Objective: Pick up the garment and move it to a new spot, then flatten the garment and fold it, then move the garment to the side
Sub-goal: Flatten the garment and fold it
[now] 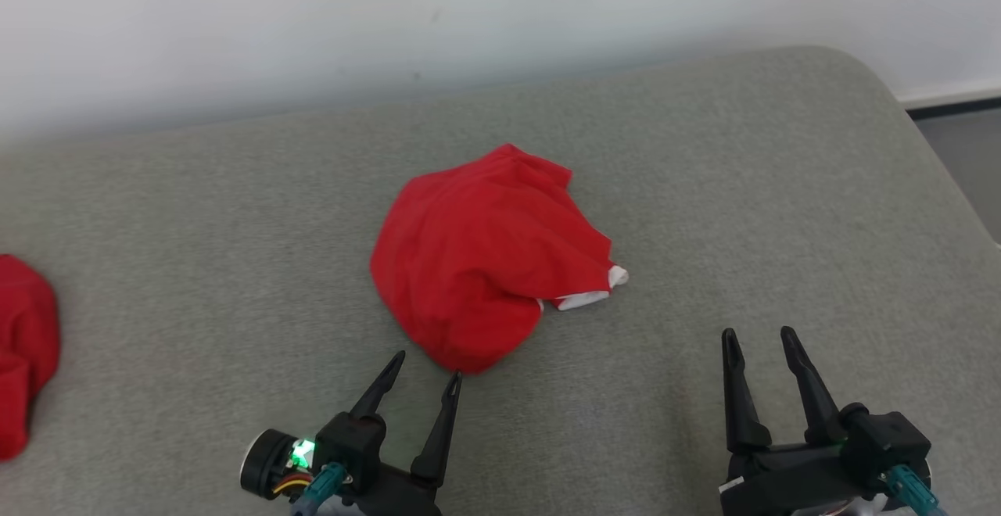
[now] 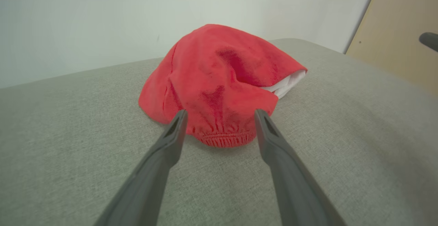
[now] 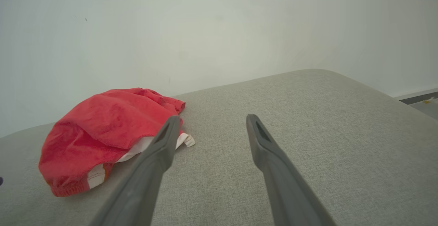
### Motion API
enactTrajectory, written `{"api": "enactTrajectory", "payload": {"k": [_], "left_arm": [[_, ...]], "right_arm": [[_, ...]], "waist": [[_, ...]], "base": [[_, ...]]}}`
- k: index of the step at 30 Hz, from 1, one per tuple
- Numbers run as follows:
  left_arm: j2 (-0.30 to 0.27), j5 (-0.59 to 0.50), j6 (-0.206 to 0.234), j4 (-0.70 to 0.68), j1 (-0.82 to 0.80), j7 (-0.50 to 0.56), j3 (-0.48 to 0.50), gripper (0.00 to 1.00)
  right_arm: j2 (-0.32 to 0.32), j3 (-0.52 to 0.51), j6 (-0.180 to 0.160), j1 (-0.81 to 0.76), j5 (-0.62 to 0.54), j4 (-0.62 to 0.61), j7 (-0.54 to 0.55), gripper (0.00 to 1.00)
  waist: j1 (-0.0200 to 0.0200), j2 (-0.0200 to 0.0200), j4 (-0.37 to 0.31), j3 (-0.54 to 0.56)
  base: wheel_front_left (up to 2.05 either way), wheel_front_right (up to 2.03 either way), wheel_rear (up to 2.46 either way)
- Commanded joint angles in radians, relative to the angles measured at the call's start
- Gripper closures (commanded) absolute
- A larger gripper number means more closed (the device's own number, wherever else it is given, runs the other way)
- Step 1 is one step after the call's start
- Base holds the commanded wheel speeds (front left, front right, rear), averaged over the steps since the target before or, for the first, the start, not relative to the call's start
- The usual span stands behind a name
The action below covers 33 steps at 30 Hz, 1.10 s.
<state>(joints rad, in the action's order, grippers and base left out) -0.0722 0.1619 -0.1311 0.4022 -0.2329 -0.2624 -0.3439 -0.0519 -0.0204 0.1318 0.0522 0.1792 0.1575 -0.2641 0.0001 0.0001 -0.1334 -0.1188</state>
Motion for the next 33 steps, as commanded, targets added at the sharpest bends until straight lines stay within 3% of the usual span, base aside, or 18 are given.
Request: {"api": "enactTrajectory", "payload": {"k": [1, 15, 16, 17, 18, 27, 33], "left_arm": [[-0.005, 0.002, 0.002, 0.005, -0.021, -0.004, -0.003, 0.00], [-0.013, 0.008, 0.020, 0.226, -0.150, -0.004, 0.003, 0.00], [-0.010, 0.013, 0.020, 0.245, -0.158, -0.003, 0.007, 0.18], [-0.008, 0.014, 0.019, 0.261, -0.167, -0.004, 0.007, 0.55], [-0.005, 0.014, 0.018, 0.270, -0.176, -0.004, 0.007, 1.00], [0.003, 0.013, 0.013, 0.152, -0.142, -0.003, 0.029, 1.00], [-0.052, -0.014, 0.013, 0.018, -0.060, -0.004, 0.025, 1.00]], "right_arm": [[0.003, 0.003, -0.002, 0.007, 0.004, -0.001, -0.001, 0.00], [0.003, 0.018, -0.002, 0.047, 0.023, -0.004, -0.001, 0.00], [0.003, 0.017, -0.002, 0.048, 0.023, -0.003, -0.001, 0.00], [0.003, 0.015, -0.002, 0.048, 0.023, -0.003, -0.001, 0.00], [0.003, 0.013, -0.002, 0.048, 0.024, -0.004, -0.001, 0.00], [0.003, -0.015, -0.002, 0.019, 0.034, -0.003, -0.001, 0.00], [0.003, -0.010, -0.002, 0.007, 0.043, 0.001, -0.001, 0.00]], "waist": [[-0.0001, -0.0001, -0.040, -0.034], [-0.0001, -0.0001, -0.166, -0.109], [-0.0001, -0.0001, -0.169, -0.110], [-0.0001, -0.0001, -0.171, -0.111], [-0.0001, -0.0001, -0.173, -0.111], [-0.0001, -0.0001, -0.098, -0.067], [-0.0001, -0.0001, 0.008, -0.035]], "base": [[0.00, 0.00, 0.00], [0.00, 0.00, 0.00], [0.00, 0.00, 0.00], [0.00, 0.00, 0.00], [0.00, 0.00, 0.00], [0.00, 0.00, 0.00], [0.00, 0.00, 0.00]]}}
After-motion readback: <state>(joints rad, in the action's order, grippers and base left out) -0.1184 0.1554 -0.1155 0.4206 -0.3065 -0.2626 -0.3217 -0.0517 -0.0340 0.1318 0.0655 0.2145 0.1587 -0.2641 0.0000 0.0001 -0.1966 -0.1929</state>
